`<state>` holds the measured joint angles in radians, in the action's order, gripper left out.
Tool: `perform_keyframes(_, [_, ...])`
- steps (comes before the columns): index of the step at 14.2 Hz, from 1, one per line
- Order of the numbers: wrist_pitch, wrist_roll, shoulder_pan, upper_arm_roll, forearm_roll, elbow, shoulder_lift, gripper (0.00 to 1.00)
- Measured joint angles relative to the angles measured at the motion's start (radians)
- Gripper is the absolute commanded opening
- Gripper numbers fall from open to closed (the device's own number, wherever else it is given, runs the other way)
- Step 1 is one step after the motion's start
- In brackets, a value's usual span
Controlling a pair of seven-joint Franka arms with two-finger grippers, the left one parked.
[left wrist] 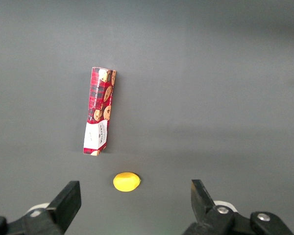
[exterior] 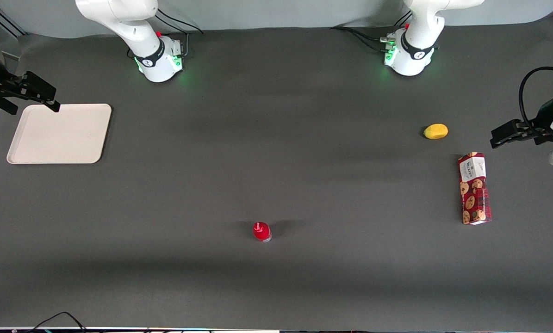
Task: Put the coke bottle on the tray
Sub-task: 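Move the open right gripper down over the red Coca-Cola bottle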
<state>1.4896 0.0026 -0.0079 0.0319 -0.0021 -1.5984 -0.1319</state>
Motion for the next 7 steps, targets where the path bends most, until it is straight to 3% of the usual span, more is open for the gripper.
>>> perform_keyframes(4, [0.004, 0.000, 0.003, 0.002, 0.002, 0.002, 0.000, 1.00])
perform_keyframes(7, [0.024, 0.006, 0.010, 0.054, 0.008, 0.051, 0.029, 1.00])
